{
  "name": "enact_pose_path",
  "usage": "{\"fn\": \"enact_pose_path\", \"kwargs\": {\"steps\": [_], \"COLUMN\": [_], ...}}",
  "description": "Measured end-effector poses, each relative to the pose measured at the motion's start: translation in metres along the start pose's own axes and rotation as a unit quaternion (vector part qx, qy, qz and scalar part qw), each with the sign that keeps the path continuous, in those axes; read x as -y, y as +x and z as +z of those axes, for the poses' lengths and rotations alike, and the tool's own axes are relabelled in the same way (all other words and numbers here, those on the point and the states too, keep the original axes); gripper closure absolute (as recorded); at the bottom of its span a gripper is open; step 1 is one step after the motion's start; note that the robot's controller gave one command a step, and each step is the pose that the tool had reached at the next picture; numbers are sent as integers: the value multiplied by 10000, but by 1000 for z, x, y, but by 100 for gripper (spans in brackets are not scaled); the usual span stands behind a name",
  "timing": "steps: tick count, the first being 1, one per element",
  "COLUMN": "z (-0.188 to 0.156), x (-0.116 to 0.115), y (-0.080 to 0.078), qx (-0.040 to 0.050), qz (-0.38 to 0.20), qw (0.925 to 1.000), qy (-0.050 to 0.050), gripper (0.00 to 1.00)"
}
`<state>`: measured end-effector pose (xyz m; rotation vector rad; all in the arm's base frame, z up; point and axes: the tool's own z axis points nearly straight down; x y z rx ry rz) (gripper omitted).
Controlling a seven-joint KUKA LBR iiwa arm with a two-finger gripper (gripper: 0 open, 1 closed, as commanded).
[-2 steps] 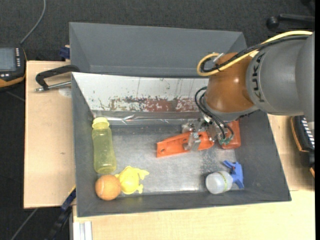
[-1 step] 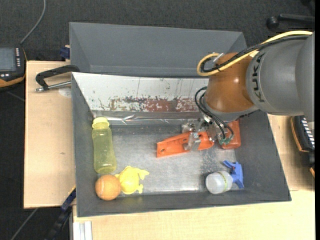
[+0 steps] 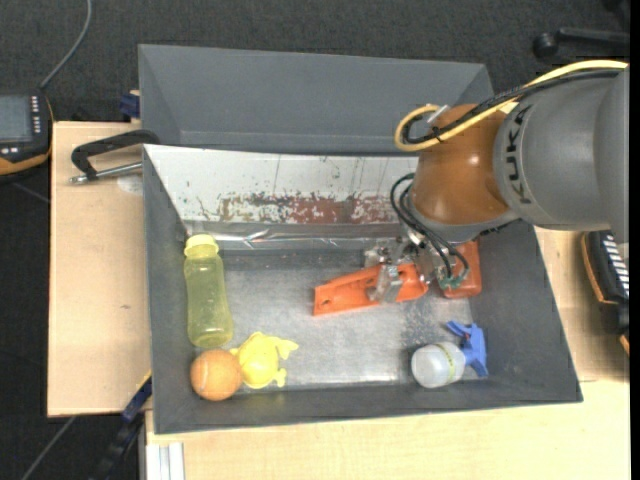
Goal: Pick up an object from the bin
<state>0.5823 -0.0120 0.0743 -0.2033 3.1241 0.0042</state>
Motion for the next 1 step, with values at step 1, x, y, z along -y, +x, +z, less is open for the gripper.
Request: {"fn": "enact_pose_path", "kwargs": {"steps": [1], "z": [-20], "x": [-1], "y": [2], "qx": [-40], "qz": [0], "qw": [10000], "qy": [-8], "gripper": [100]}}
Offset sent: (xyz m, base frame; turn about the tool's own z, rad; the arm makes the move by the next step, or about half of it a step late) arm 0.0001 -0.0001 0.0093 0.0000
